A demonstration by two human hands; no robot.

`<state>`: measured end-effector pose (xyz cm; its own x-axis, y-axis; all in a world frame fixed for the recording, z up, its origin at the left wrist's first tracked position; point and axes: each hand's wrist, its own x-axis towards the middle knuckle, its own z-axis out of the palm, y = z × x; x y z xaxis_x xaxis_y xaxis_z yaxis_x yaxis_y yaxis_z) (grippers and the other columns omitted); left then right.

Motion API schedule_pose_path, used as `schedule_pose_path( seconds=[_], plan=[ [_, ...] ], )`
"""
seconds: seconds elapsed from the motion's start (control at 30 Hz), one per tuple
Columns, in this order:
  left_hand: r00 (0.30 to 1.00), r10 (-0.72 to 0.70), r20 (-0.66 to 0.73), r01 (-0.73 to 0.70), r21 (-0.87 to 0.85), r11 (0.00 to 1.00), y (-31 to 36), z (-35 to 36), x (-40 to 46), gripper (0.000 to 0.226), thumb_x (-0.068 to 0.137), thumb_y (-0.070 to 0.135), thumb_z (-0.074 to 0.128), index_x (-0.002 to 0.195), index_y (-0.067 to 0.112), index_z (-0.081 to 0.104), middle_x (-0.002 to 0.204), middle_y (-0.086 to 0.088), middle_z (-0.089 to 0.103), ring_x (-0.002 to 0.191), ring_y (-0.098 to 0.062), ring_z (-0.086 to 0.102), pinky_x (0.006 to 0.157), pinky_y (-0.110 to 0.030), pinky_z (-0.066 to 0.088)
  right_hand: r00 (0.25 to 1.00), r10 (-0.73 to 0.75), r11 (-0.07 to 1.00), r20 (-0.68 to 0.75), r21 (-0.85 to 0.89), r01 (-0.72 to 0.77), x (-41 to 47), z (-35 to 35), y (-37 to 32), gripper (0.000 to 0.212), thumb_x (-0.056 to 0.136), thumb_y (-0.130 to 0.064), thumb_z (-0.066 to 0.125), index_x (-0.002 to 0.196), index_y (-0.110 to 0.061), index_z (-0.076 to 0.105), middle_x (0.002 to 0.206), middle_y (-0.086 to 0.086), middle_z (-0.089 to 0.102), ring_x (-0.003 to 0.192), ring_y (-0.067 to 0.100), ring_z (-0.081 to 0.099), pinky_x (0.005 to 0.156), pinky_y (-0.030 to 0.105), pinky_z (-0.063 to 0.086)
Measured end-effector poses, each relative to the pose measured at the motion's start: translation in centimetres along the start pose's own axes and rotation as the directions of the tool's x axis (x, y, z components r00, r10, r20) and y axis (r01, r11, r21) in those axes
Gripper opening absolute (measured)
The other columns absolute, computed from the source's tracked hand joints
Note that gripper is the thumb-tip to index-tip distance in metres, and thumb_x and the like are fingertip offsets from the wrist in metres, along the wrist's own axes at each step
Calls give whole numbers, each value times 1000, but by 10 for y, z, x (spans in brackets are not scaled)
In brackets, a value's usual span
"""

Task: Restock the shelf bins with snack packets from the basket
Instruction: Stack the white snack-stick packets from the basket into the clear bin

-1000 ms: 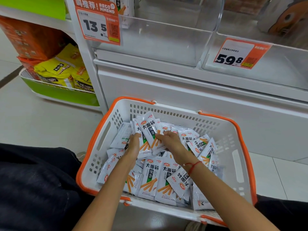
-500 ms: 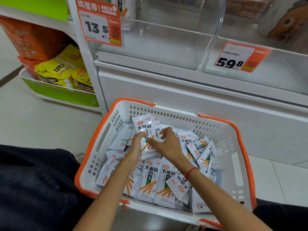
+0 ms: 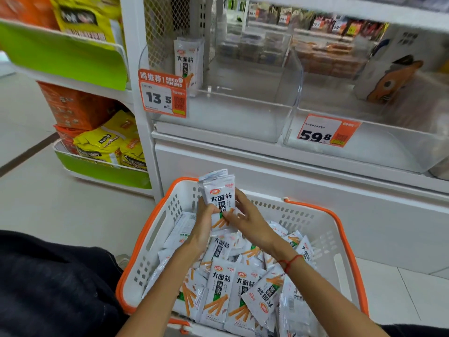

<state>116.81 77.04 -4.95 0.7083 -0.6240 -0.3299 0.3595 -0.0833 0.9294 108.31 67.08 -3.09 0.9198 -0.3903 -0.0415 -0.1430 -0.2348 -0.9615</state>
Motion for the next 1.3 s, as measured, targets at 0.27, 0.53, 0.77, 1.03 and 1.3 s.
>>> schedule_pose_path(
  seconds=[0.27, 0.53, 0.77, 1.03, 1.3],
  plan=[
    [943, 298, 151, -328, 260, 908, 58, -3, -11, 47, 62, 35, 57, 106, 42, 43, 123, -1, 44, 121, -15, 41, 95, -27, 39, 955, -262, 946, -140, -234, 225, 9, -18, -40, 54, 88, -4, 63, 135, -20, 43, 134, -8, 46, 124, 4, 46, 102, 33, 47],
    [738, 639, 217, -671, 329, 664, 123, -11, -9, 47, 93, 17, 58, 134, 32, 38, 121, 22, 53, 114, 4, 51, 94, -21, 44, 740, -666, 677, -90, -489, 550, 25, -38, -123, 46, 91, -4, 59, 132, -19, 43, 127, -6, 49, 122, 9, 48, 98, 27, 43],
    [696, 710, 104, -705, 286, 649, 201, -11, 2, 53, 88, -5, 58, 129, 24, 42, 123, 3, 48, 97, 9, 55, 81, -9, 47, 522, -845, 430, -114, -724, 539, 70, -52, -167, 58, 84, -5, 64, 133, -24, 39, 139, -2, 49, 140, 18, 33, 115, 44, 27],
    [766, 620, 172, -592, 564, 576, 295, -19, 79, 42, 65, 23, 68, 106, 17, 60, 97, 1, 65, 97, -21, 64, 83, -32, 51, 601, -778, 541, -184, -683, 491, 165, -63, -202, 56, 83, -17, 68, 134, -20, 45, 131, -6, 56, 116, 16, 55, 87, 30, 48],
    [985, 151, -90, -56, 653, 755, 323, -25, 175, 43, 89, -4, 55, 131, 0, 46, 134, -19, 49, 117, -30, 53, 89, -36, 51, 934, -345, 747, -91, -629, 215, 294, -68, -198, 68, 71, -17, 79, 130, -9, 47, 124, 11, 60, 113, 30, 58, 91, 40, 49]
  ],
)
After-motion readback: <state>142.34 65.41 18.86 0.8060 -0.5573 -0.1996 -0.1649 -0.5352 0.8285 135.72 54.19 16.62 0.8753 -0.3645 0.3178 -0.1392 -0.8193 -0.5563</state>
